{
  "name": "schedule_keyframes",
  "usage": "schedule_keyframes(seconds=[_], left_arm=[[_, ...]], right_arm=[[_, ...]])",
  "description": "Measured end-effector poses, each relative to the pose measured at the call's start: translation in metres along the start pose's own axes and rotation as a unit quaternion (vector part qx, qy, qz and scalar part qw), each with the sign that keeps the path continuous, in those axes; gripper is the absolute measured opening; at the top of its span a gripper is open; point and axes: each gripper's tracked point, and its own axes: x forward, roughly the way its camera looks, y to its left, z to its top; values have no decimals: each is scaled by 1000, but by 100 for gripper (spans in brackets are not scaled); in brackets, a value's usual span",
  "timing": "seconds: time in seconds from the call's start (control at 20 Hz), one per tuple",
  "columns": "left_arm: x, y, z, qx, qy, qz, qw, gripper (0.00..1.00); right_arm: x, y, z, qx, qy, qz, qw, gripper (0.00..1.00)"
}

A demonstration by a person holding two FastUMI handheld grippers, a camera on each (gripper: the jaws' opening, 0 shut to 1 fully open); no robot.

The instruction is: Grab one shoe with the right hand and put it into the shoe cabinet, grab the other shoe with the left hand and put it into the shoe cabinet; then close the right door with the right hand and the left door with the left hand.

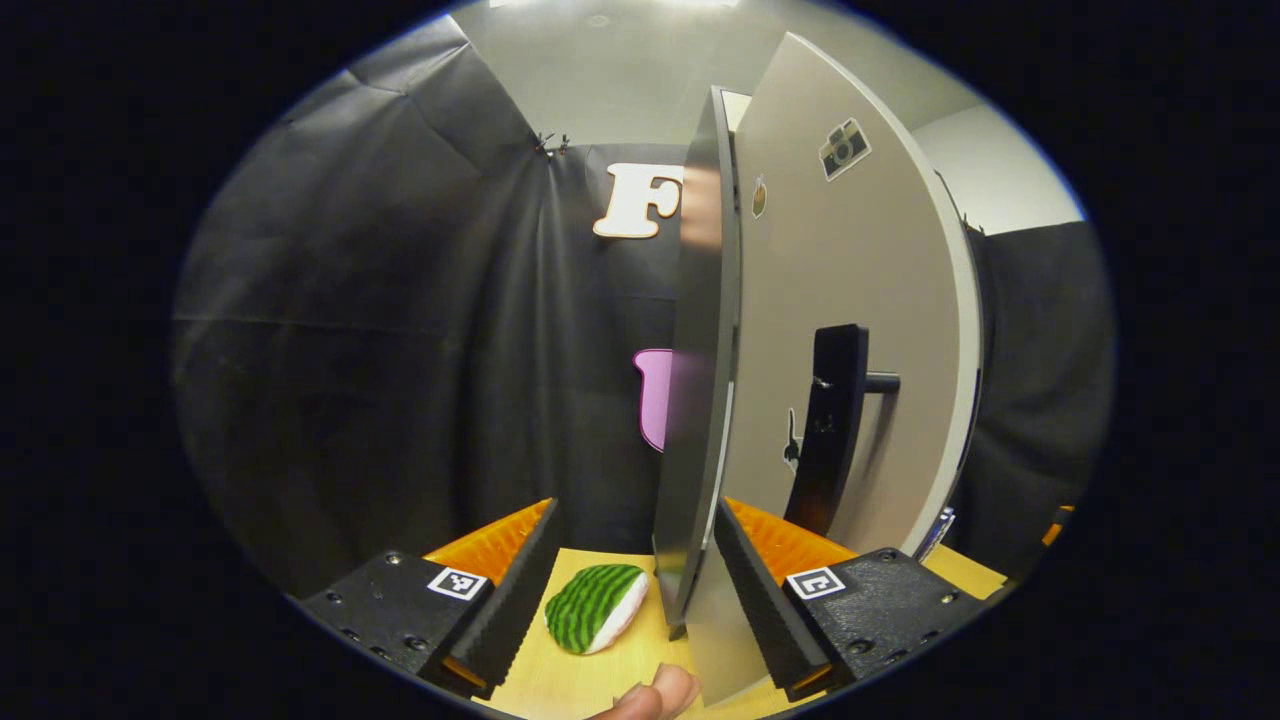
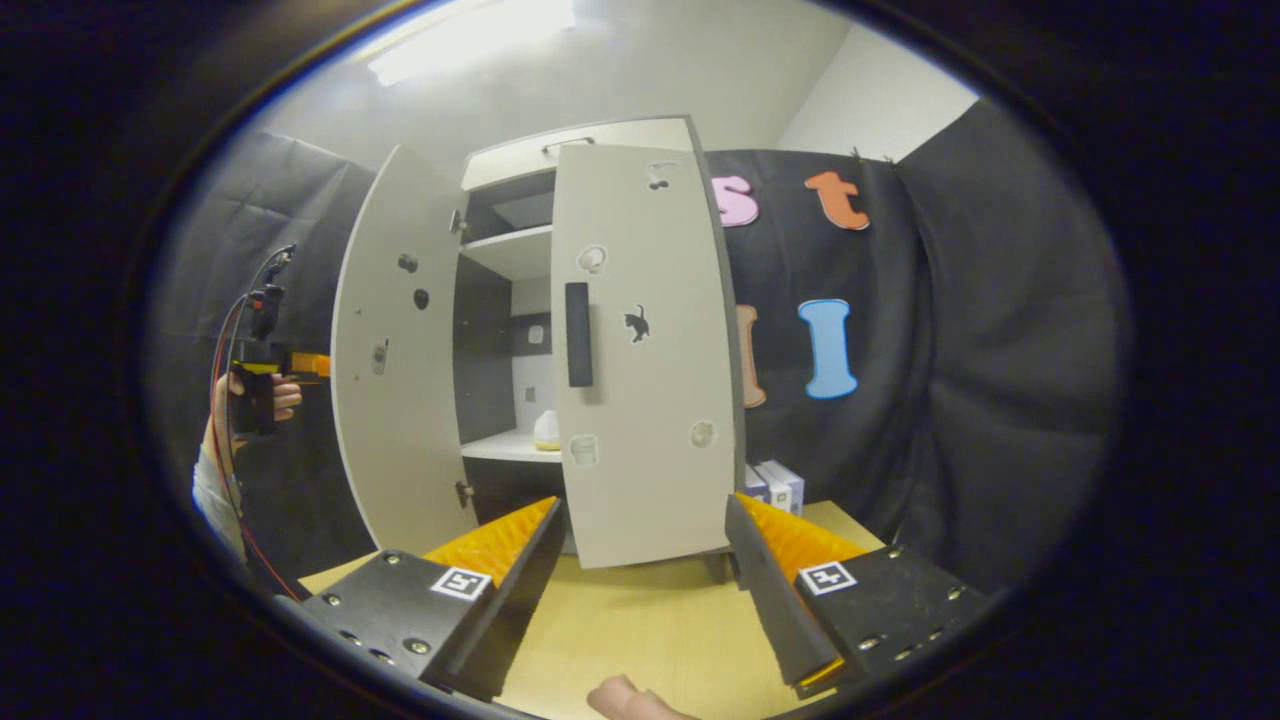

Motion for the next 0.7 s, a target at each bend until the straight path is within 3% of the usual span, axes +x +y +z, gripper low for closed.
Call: schedule_keyframes(seconds=[0.05,0.1,0.15,0.2,0.25,0.3,0.4,0.45,0.5,0.55,0.6,0.7], left_arm=[[0,0,4,-1,-6,3,1000,90],[1,-1,5,0,-8,2,1000,93],[0,-3,2,-1,-1,0,1000,89],[1,-6,2,-2,3,-3,1000,93],[1,-6,1,0,10,-6,1000,88],[1,-9,1,1,13,-9,1000,93],[4,-23,1,1,16,-19,1000,93],[1,-31,-2,-1,19,-26,999,93],[0,-36,-4,-5,21,-30,999,93],[1,-40,-3,-9,18,-31,999,88],[5,-43,-1,-11,16,-29,999,93],[10,-48,-2,-12,14,-27,999,93]], right_arm=[[-9,-2,-5,11,-5,-2,1000,94],[-14,-4,-9,27,-9,0,1000,94],[-19,-4,-12,44,-13,3,999,96],[-22,-7,-15,58,-12,2,998,96],[-22,-12,-18,67,-10,-4,998,93],[-22,-20,-20,70,-8,-17,997,96],[-22,-34,-20,68,-11,-41,997,96],[-24,-37,-19,69,-12,-45,997,93],[-25,-38,-19,72,-12,-45,996,96],[-27,-40,-20,75,-12,-44,996,94],[-28,-41,-21,76,-12,-43,996,93],[-30,-48,-24,74,-11,-50,996,93]])
